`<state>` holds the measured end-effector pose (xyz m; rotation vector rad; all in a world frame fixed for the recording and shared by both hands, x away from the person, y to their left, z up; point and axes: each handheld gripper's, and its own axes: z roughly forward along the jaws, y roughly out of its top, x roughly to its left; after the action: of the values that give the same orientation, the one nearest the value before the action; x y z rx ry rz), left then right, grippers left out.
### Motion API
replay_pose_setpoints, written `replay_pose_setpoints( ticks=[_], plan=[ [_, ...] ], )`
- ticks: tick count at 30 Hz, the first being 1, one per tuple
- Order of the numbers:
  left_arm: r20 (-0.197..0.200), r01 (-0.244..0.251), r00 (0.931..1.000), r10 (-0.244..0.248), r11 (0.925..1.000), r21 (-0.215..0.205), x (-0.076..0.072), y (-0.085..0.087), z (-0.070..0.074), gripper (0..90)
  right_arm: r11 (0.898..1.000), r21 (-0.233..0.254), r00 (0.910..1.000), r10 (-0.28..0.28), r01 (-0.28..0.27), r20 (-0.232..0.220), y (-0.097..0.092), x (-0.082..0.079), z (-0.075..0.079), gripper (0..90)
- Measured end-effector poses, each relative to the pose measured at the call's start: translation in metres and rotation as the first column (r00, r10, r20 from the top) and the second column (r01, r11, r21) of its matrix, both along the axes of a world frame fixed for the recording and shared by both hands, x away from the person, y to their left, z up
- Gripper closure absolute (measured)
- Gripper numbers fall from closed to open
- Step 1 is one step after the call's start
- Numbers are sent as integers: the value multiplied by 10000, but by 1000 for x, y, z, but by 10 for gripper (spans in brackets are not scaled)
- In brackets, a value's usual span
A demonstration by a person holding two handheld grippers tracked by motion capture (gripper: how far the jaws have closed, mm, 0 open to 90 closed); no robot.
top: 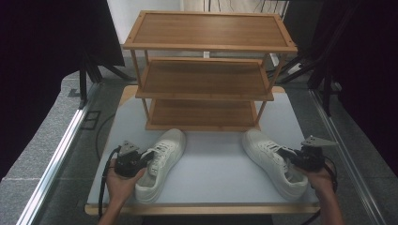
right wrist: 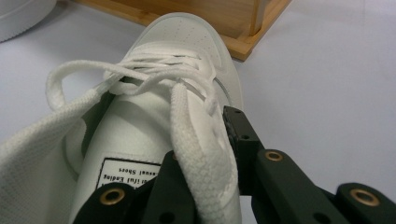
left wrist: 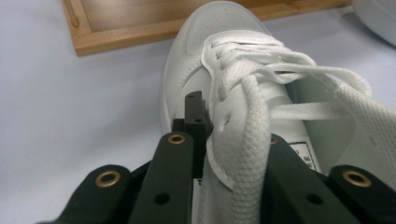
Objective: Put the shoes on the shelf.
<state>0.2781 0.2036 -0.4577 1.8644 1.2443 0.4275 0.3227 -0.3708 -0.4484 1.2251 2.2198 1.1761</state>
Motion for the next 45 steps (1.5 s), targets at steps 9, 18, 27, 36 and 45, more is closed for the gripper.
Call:
replay_pose_setpoints(
  ticks=[9, 18, 27, 36, 45],
  plan=[
    [-69, 175, 9998, -180, 9973, -710, -5, 3, 0, 826, 9980, 484, 9989, -391, 403, -264, -2, -1, 1, 845],
    [392, 714, 9972, -632, 9607, -2683, -15, 8, 14, 826, 9863, 1558, 9985, -507, 535, -218, -7, -17, 5, 845],
    [839, 1027, 9933, -794, 9397, -3263, -20, 5, 31, 824, 9580, 2789, 9971, -741, 672, 144, -9, -29, 20, 845],
    [1413, 1168, 9877, -667, 9160, -3839, -20, 8, 55, 825, 9401, 3377, 9950, -731, 459, 682, -4, -37, 40, 845],
    [1801, 1404, 9813, -676, 8915, -4308, -18, 9, 72, 825, 9205, 3879, 9938, -824, 473, 742, -2, -42, 52, 845]
  ],
)
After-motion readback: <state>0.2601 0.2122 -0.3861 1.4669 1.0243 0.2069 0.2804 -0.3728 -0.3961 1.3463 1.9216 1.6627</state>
